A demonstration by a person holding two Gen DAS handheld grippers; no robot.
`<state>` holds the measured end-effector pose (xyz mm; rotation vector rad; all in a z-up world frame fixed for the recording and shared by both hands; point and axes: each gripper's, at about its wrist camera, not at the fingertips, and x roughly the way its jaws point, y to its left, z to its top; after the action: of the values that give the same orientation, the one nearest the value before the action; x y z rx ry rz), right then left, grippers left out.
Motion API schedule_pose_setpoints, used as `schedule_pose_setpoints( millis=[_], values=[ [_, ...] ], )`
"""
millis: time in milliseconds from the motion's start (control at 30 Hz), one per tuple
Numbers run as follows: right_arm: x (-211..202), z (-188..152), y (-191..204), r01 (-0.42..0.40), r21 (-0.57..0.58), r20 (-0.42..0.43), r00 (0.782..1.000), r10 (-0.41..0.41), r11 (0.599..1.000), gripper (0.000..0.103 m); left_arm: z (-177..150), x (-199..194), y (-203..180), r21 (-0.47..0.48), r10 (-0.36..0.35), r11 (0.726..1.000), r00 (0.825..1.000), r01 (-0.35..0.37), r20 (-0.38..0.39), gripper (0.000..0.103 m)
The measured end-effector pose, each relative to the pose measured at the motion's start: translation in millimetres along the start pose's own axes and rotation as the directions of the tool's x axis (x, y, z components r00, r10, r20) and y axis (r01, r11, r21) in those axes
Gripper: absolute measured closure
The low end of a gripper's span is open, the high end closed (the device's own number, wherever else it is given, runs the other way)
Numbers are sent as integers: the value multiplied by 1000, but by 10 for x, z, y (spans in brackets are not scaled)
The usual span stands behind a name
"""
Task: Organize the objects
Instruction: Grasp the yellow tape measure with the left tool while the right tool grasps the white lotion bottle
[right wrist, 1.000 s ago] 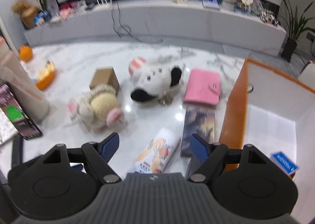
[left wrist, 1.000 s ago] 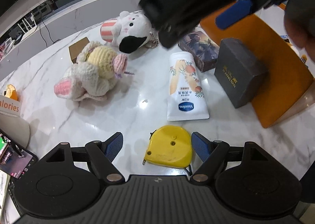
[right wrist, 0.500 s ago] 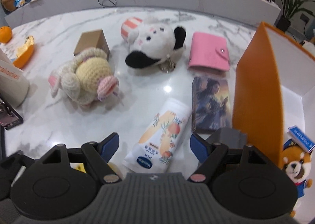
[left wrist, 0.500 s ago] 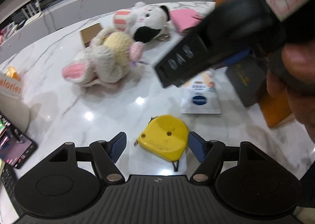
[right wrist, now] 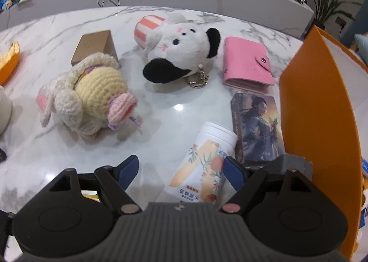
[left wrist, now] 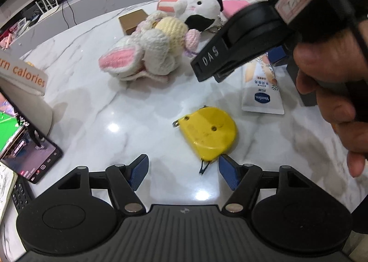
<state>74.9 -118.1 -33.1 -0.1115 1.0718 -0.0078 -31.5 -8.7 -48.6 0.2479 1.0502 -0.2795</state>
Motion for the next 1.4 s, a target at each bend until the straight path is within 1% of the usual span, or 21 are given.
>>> schedule_pose_setpoints(
  millis=[67, 133, 200, 233, 367, 467, 500, 567, 667, 733, 867, 933, 1000, 1100, 1200, 1267, 1333, 1367, 1400],
  values=[
    [27, -9, 60, 26, -34, 6, 1000, -26, 999, 21, -3, -8, 34, -5, 1, 1000, 1000, -1, 4, 24],
    [52, -34, 121, 54, -77, 16, 998, -53, 996, 25, 1, -23, 55, -8, 7, 1000, 1000, -7, 8, 24],
    [62, -73, 192, 82, -136, 36, 996, -78, 987, 34, 4, -39, 77, -9, 14, 1000, 1000, -14, 11, 24],
    [48, -87, 210, 75, -152, 43, 997, -69, 986, 35, 3, -46, 90, -11, 19, 1000, 1000, -19, 11, 24],
    [-16, -92, 207, -36, -175, 9, 999, 38, 984, 40, -11, -56, 171, -30, 26, 999, 1000, -26, 11, 24],
    [-46, -92, 161, -136, -162, -22, 991, 134, 977, 44, -29, -41, 214, -38, 29, 999, 1000, -29, 6, 24],
    [-35, -86, 150, -151, -151, -34, 989, 147, 977, 44, -33, -38, 221, -39, 28, 999, 1000, -27, 6, 24],
    [-19, -95, 123, -142, -131, -34, 990, 138, 981, 44, -37, -36, 216, -39, 23, 999, 1000, -22, 8, 24],
    [3, -110, 138, -101, -140, -7, 995, 101, 985, 43, -38, -36, 181, -31, 14, 999, 1000, -13, 15, 24],
    [43, -105, 155, -95, -143, -5, 995, 96, 985, 42, -41, -22, 154, -25, 3, 1000, 1000, -2, 19, 24],
    [87, -87, 136, -132, -128, 11, 991, 135, 983, 43, -43, 42, 122, -24, -1, 1000, 1000, 1, 8, 24],
    [107, -65, 95, -157, -112, 6, 987, 159, 981, 40, -43, 61, 123, -31, -4, 1000, 1000, 4, 9, 23],
    [125, -55, 95, -165, -133, 6, 986, 168, 977, 39, -40, 64, 130, -40, -7, 999, 1000, 7, 12, 23],
    [141, -69, 68, -168, -141, 20, 985, 172, 976, 33, -31, 65, 152, -64, -9, 998, 1000, 11, 26, 24],
    [146, -87, 55, -180, -162, 36, 981, 188, 970, 32, 0, 18, 160, -84, -34, 996, 999, 38, 40, 23],
    [145, -88, 55, -184, -165, 35, 981, 192, 969, 32, 19, -11, 131, -80, -57, 995, 997, 60, 48, 21],
    [153, -80, 54, -181, -162, 24, 982, 187, 970, 23, 30, -27, 95, -84, -63, 994, 996, 69, 70, 19],
    [166, -76, 45, -177, -145, 9, 984, 180, 974, 14, 36, -24, 77, -85, -65, 994, 994, 73, 87, 18],
    [188, -75, 42, -171, -128, -7, 985, 172, 977, 13, 40, -22, 62, -85, -68, 993, 992, 77, 102, 18]
  ],
)
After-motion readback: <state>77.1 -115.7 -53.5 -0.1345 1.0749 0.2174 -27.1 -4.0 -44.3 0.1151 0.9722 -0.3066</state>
